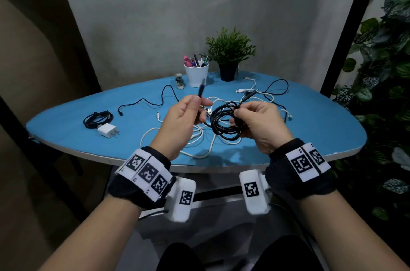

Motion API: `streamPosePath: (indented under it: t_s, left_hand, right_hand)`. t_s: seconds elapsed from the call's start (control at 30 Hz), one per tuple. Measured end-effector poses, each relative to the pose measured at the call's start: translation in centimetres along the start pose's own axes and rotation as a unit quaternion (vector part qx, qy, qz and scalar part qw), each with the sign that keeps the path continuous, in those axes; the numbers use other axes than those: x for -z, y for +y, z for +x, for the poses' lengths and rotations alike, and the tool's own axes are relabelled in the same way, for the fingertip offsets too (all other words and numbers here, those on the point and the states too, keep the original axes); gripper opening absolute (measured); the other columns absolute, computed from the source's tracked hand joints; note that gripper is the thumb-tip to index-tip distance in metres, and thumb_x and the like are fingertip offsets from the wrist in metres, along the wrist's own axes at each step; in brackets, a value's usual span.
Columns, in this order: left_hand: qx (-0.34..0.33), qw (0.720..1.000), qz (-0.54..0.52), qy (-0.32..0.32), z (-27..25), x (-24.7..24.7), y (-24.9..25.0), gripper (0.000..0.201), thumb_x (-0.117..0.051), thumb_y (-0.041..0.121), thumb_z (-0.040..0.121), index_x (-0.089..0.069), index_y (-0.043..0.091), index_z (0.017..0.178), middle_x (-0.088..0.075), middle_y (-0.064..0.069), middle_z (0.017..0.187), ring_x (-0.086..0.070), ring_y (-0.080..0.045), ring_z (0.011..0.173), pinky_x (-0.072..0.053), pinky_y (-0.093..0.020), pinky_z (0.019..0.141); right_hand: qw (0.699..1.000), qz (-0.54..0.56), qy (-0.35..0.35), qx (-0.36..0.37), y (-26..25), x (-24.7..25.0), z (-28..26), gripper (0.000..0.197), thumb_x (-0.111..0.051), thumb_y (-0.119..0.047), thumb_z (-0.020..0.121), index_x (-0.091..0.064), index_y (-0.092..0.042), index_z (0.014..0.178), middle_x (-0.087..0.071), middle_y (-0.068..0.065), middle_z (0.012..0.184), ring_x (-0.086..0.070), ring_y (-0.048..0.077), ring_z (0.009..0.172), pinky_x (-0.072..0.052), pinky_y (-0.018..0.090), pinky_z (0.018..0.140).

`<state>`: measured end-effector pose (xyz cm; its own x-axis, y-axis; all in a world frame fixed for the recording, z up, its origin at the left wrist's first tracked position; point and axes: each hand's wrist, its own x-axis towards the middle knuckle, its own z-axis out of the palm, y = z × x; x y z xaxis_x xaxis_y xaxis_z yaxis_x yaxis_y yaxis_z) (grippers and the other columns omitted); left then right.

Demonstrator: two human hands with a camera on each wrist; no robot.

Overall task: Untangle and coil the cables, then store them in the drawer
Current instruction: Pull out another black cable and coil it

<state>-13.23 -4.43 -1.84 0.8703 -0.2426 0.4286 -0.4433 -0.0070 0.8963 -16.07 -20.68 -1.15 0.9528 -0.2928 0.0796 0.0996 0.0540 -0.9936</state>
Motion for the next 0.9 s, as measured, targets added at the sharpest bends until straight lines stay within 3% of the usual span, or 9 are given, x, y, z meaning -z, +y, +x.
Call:
streamPosePath:
  t_s: [0.1, 0.23, 0.37, 0.47, 0.57, 0.67, 0.73, 0.8, 0.9]
  left_hand:
    - [-0.019, 0.993, 0.105, -0.052, 0.1, 0.7, 0.2, 0.026, -0.039, 0.032, 0.098, -0.065, 0.033, 0.098, -0.053, 0.013, 0.06, -0.048, -0.006, 0.066, -0.04, -0.03, 0.075]
    - [-0.012, 0.989, 0.134, -0.064, -0.2, 1.2, 1.0, 0.014, -0.048, 0.02, 0.097, -0.06, 0.025, 0.092, -0.059, 0.009, 0.06, -0.048, -0.004, 0.051, -0.038, -0.02, 0.058]
    - [-0.013, 0.974, 0.204, -0.094, -0.3, 1.4, 1.1, 0.014, -0.061, 0.02, 0.089, -0.067, 0.027, 0.079, -0.065, 0.005, 0.062, -0.056, -0.022, 0.061, -0.043, -0.029, 0.061]
    - [-0.025, 0.953, 0.287, -0.092, -0.4, 1.2, 1.3, 0.013, -0.066, 0.024, 0.085, -0.069, 0.03, 0.074, -0.063, 0.01, 0.058, -0.051, -0.002, 0.051, -0.037, -0.012, 0.052]
    - [-0.047, 0.938, 0.341, -0.047, -0.6, 0.3, 1.5, 0.008, -0.069, 0.026, 0.081, -0.071, 0.024, 0.074, -0.061, 0.012, 0.057, -0.052, -0.001, 0.052, -0.039, -0.013, 0.053]
    - [-0.061, 0.943, 0.328, 0.017, -0.6, -0.5, 0.9, 0.011, -0.072, 0.025, 0.078, -0.064, 0.022, 0.071, -0.062, 0.01, 0.061, -0.057, -0.009, 0.059, -0.048, -0.027, 0.06]
    - [-0.082, 0.941, 0.325, 0.044, -0.6, -0.8, 0.5, 0.02, -0.072, 0.026, 0.077, -0.054, 0.019, 0.079, -0.055, 0.011, 0.071, -0.051, -0.008, 0.063, -0.044, -0.023, 0.061]
    - [-0.059, 0.944, 0.323, 0.028, -0.5, -0.9, 0.1, 0.025, -0.066, 0.031, 0.082, -0.045, 0.02, 0.089, -0.05, 0.011, 0.075, -0.047, -0.004, 0.063, -0.036, -0.014, 0.058]
    - [0.044, 0.973, 0.224, -0.043, -0.4, -1.0, -0.3, 0.017, -0.056, 0.036, 0.091, -0.043, 0.025, 0.094, -0.064, 0.0, 0.072, -0.054, -0.01, 0.06, -0.04, -0.018, 0.059]
  right_hand:
    - [1.0, 0.005, -0.002, 0.006, 0.1, -0.1, -0.1, 0.016, -0.054, 0.003, 0.087, -0.056, -0.01, 0.077, -0.059, 0.01, 0.065, -0.059, 0.018, 0.056, -0.053, 0.03, 0.052]
    - [1.0, 0.016, -0.01, 0.012, -0.1, 0.0, -0.3, 0.015, -0.055, 0.001, 0.089, -0.054, -0.01, 0.079, -0.06, 0.014, 0.072, -0.06, 0.016, 0.054, -0.055, 0.029, 0.049]
    - [1.0, 0.008, -0.015, 0.018, -0.2, 0.0, -0.3, 0.005, -0.056, -0.001, 0.09, -0.055, -0.006, 0.092, -0.061, 0.013, 0.075, -0.06, 0.012, 0.053, -0.053, 0.027, 0.046]
    - [1.0, 0.0, -0.021, 0.023, 0.0, -0.2, -0.3, 0.007, -0.055, -0.002, 0.091, -0.056, -0.004, 0.097, -0.061, 0.012, 0.077, -0.059, 0.01, 0.054, -0.052, 0.028, 0.044]
    - [0.999, -0.007, -0.036, 0.033, 0.0, -0.5, -0.6, 0.008, -0.054, 0.0, 0.091, -0.058, 0.001, 0.098, -0.059, 0.011, 0.075, -0.057, 0.013, 0.059, -0.051, 0.029, 0.042]
    - [0.998, 0.0, -0.052, 0.036, -0.1, -0.7, -1.0, 0.007, -0.052, 0.001, 0.092, -0.058, -0.003, 0.089, -0.057, 0.011, 0.073, -0.055, 0.015, 0.061, -0.053, 0.029, 0.041]
    - [0.997, 0.004, -0.062, 0.037, -0.3, -0.6, -1.2, 0.012, -0.052, 0.001, 0.092, -0.057, -0.007, 0.085, -0.056, 0.011, 0.074, -0.054, 0.015, 0.061, -0.053, 0.03, 0.042]
    - [0.996, 0.012, -0.076, 0.039, -0.5, -0.6, -1.3, 0.013, -0.051, 0.002, 0.092, -0.057, -0.007, 0.085, -0.057, 0.011, 0.074, -0.055, 0.015, 0.061, -0.053, 0.031, 0.043]
    - [0.995, 0.011, -0.093, 0.042, -0.5, -0.5, -1.3, 0.011, -0.051, 0.002, 0.092, -0.058, -0.005, 0.087, -0.059, 0.011, 0.073, -0.055, 0.014, 0.061, -0.054, 0.032, 0.045]
